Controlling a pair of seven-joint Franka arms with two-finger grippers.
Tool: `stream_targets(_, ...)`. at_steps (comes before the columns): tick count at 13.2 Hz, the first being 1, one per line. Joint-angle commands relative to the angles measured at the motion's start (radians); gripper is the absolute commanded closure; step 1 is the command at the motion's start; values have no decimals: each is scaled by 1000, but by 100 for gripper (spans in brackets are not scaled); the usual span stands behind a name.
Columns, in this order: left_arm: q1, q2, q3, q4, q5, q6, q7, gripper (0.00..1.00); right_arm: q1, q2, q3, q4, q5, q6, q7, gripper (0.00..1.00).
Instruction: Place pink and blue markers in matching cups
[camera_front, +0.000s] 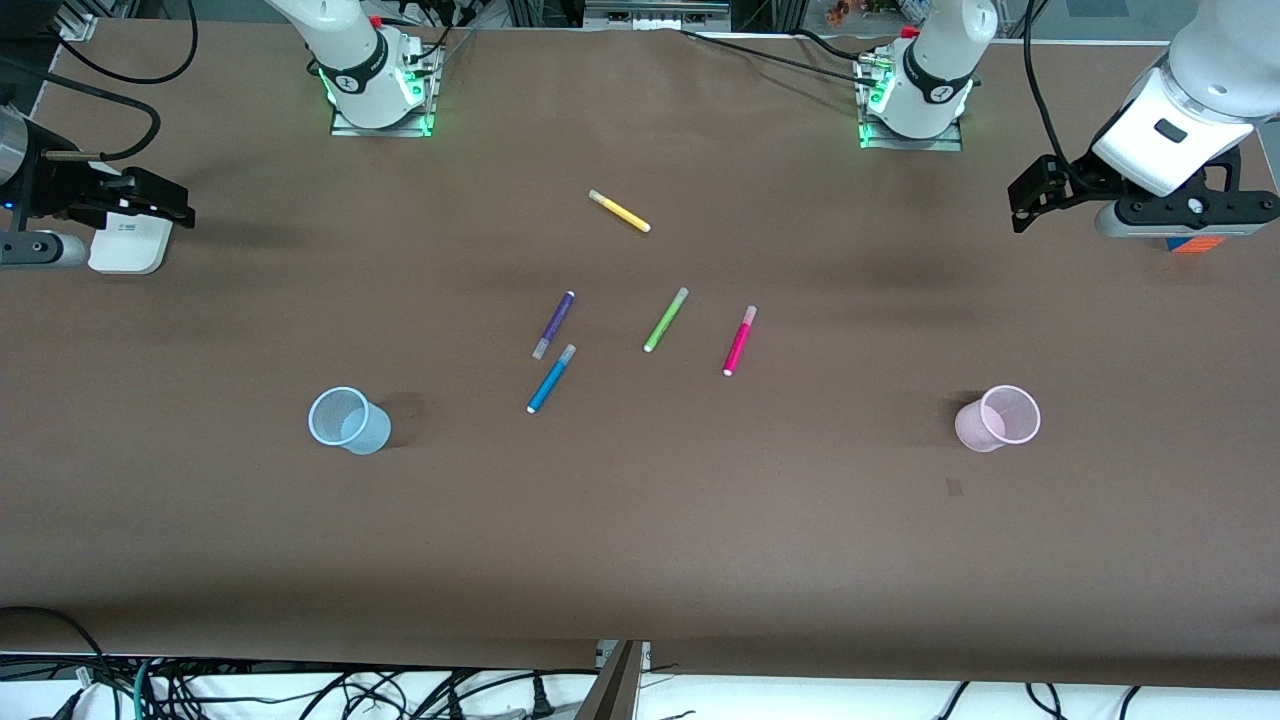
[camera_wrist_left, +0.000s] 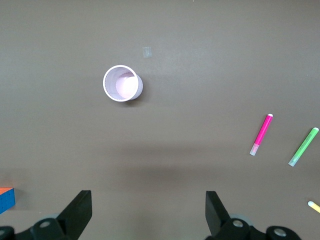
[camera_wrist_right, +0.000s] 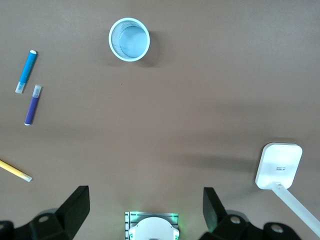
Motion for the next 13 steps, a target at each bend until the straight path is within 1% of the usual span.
stream_targets(1,-1,2,-4,21,22,-19,2,0,0,8,-1,28,-7,-24,4,0)
stream_targets(13,-1,2,-4,22,22,-19,2,0,-1,11,-1,26,-9,-24,-13,0)
